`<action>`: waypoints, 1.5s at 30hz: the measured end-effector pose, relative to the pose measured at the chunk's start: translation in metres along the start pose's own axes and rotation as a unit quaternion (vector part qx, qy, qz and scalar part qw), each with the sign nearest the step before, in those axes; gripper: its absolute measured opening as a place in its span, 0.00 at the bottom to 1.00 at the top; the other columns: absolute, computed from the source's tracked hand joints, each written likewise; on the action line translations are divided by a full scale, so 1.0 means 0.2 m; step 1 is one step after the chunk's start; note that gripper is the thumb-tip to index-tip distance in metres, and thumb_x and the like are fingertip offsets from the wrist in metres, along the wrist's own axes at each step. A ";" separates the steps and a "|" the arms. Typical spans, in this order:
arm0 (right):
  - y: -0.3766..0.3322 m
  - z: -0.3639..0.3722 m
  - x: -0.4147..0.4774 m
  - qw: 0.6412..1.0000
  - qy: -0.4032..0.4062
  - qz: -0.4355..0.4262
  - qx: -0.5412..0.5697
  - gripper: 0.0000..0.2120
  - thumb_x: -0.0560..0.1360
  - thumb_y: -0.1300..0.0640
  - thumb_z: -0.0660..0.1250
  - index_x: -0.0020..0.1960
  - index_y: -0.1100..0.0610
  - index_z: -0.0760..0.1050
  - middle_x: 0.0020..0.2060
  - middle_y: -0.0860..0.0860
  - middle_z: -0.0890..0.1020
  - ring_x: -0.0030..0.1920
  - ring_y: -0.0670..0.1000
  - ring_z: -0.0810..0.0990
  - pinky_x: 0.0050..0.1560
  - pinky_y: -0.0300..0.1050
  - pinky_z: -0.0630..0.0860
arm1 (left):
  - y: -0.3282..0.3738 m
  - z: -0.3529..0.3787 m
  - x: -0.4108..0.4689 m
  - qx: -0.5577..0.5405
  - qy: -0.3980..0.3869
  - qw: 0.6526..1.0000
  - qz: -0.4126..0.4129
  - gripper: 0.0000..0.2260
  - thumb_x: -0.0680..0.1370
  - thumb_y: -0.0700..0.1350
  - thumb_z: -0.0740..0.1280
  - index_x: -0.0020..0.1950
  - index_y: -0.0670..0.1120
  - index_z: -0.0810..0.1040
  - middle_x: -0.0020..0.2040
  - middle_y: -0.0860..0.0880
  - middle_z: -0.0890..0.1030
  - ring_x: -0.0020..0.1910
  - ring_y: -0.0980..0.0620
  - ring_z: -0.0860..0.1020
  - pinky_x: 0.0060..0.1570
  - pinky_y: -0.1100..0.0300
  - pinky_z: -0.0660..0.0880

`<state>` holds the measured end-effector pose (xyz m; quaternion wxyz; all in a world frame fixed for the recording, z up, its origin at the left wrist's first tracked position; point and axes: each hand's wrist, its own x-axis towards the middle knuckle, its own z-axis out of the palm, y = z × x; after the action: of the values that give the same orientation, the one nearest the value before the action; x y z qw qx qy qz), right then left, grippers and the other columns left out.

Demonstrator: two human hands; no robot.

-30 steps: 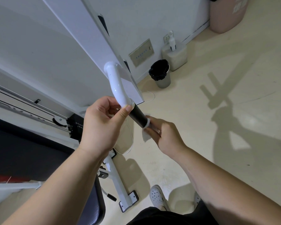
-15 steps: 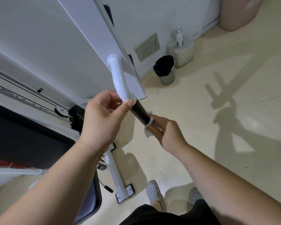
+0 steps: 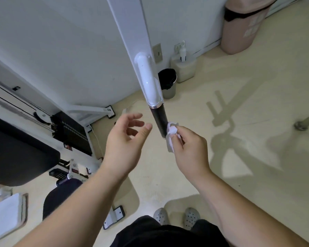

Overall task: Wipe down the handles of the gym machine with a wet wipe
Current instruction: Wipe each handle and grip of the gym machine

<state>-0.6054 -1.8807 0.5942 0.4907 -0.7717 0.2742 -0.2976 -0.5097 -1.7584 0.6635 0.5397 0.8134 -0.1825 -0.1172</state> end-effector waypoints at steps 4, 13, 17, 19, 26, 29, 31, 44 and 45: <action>-0.10 0.01 -0.07 0.996 -0.002 0.076 0.036 0.09 0.81 0.61 0.66 0.45 0.48 0.74 0.37 0.39 0.82 0.39 0.41 0.80 0.37 0.28 0.70 | -0.15 0.00 -0.11 -0.022 -0.053 0.997 -0.044 0.06 0.77 0.44 0.73 0.52 0.53 0.80 0.41 0.56 0.82 0.36 0.59 0.74 0.38 0.69 0.71; -0.26 0.10 -0.16 0.981 0.081 0.177 0.012 0.14 0.76 0.59 0.73 0.37 0.49 0.71 0.42 0.47 0.79 0.40 0.44 0.79 0.40 0.30 0.70 | -0.26 0.05 -0.10 -0.094 -0.200 0.972 -0.076 0.08 0.78 0.41 0.72 0.52 0.54 0.83 0.46 0.52 0.84 0.36 0.54 0.77 0.40 0.58 0.76; -0.31 0.13 -0.20 0.984 0.092 0.150 -0.011 0.20 0.75 0.60 0.73 0.35 0.36 0.76 0.40 0.41 0.78 0.45 0.44 0.77 0.46 0.36 0.71 | -0.30 0.04 -0.05 -0.101 -0.160 0.979 -0.072 0.06 0.76 0.39 0.74 0.39 0.46 0.82 0.39 0.51 0.82 0.32 0.56 0.74 0.34 0.67 0.70; -0.34 0.14 -0.22 0.986 0.076 0.145 -0.012 0.21 0.76 0.61 0.72 0.37 0.34 0.79 0.42 0.38 0.82 0.47 0.42 0.80 0.47 0.35 0.73 | -0.30 0.02 -0.02 -0.098 -0.128 0.985 -0.063 0.09 0.74 0.36 0.75 0.38 0.49 0.82 0.46 0.49 0.81 0.35 0.59 0.76 0.37 0.70 0.71; -0.36 0.25 -0.18 0.962 0.066 0.246 0.103 0.07 0.75 0.67 0.71 0.38 0.64 0.77 0.39 0.56 0.85 0.39 0.50 0.83 0.51 0.48 0.83 | -0.27 -0.04 0.01 -0.159 -0.008 0.982 -0.105 0.12 0.72 0.41 0.75 0.45 0.51 0.73 0.40 0.53 0.72 0.34 0.58 0.70 0.35 0.66 0.70; -0.36 0.29 -0.16 0.952 0.057 0.268 0.133 0.06 0.76 0.65 0.71 0.40 0.62 0.79 0.37 0.53 0.84 0.36 0.49 0.81 0.44 0.42 0.81 | -0.24 -0.02 -0.07 -0.267 -0.031 0.956 -0.117 0.02 0.80 0.39 0.68 0.48 0.43 0.76 0.38 0.45 0.78 0.34 0.57 0.76 0.34 0.63 0.75; -0.34 0.30 -0.14 0.954 0.031 0.273 0.119 0.04 0.76 0.62 0.72 0.42 0.60 0.80 0.38 0.51 0.85 0.36 0.47 0.81 0.42 0.44 0.80 | -0.25 0.01 -0.11 -0.303 -0.072 0.941 -0.131 0.07 0.83 0.38 0.63 0.51 0.41 0.80 0.45 0.38 0.82 0.39 0.52 0.80 0.41 0.57 0.79; -0.22 -0.14 0.18 0.995 -0.059 0.073 -0.034 0.03 0.78 0.50 0.70 0.51 0.47 0.80 0.39 0.43 0.83 0.39 0.42 0.81 0.43 0.41 0.77 | -0.27 0.28 -0.04 -0.290 0.115 0.942 -0.128 0.14 0.83 0.38 0.65 0.40 0.46 0.83 0.44 0.52 0.85 0.51 0.52 0.83 0.56 0.56 0.79; -0.21 -0.17 0.23 0.996 -0.077 0.038 -0.015 0.09 0.78 0.48 0.68 0.57 0.47 0.77 0.45 0.44 0.82 0.43 0.39 0.80 0.46 0.35 0.75 | -0.26 0.30 -0.03 -0.280 0.124 0.945 -0.113 0.14 0.83 0.38 0.65 0.39 0.46 0.83 0.43 0.52 0.85 0.54 0.50 0.83 0.57 0.55 0.79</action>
<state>-0.5936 -1.9177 0.6531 0.5093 -0.7888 0.2692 -0.2145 -0.5301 -1.7883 0.5917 0.7476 0.6526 0.0190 -0.1215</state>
